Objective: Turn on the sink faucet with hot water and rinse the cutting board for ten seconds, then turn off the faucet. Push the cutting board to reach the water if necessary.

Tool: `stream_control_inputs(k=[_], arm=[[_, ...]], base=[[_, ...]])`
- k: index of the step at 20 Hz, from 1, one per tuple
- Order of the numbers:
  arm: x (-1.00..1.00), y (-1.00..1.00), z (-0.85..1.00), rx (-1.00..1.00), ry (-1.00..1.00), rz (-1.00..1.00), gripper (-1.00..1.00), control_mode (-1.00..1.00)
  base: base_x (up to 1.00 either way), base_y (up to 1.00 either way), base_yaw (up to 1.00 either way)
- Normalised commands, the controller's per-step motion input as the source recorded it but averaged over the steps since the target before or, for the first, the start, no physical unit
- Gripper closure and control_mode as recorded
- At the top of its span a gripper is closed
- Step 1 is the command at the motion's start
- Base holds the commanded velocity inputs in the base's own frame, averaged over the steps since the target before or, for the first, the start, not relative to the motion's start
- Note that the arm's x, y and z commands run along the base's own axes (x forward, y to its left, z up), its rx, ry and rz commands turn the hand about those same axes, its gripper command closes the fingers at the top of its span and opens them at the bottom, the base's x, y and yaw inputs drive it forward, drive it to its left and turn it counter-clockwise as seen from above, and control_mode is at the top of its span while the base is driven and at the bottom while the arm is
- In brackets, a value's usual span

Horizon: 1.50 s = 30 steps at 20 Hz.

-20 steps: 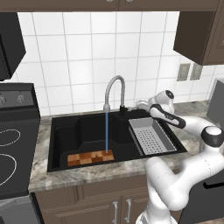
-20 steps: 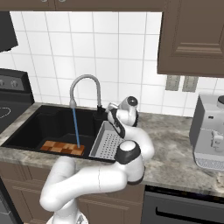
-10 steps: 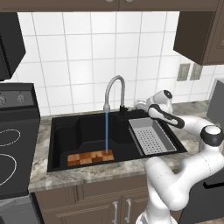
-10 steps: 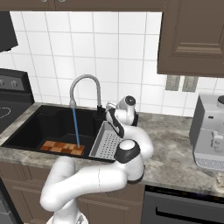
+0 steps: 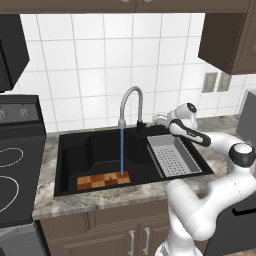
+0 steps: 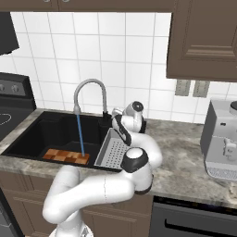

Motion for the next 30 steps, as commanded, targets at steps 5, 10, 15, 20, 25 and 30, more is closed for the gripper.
stream_control_inputs(k=[5, 10, 15, 20, 25, 30], arm=[[0.00, 0.17, 0.00, 0.00, 0.00, 0.00, -1.00, -1.00], [0.00, 0.25, 0.00, 0.00, 0.00, 0.00, -1.00, -1.00], [0.00, 0.29, 0.00, -0.01, 0.00, 0.00, -1.00, -1.00], [0.00, 0.30, 0.00, -0.01, 0.00, 0.00, -1.00, -1.00], [0.00, 0.32, 0.00, -0.02, 0.00, 0.00, -1.00, -1.00], [0.00, 0.36, 0.00, -0.02, 0.00, 0.00, -1.00, -1.00]], base=[[0.00, 0.00, 0.00], [0.00, 0.00, 0.00], [0.00, 0.00, 0.00], [0.00, 0.00, 0.00], [0.00, 0.00, 0.00], [0.00, 0.00, 0.00]])
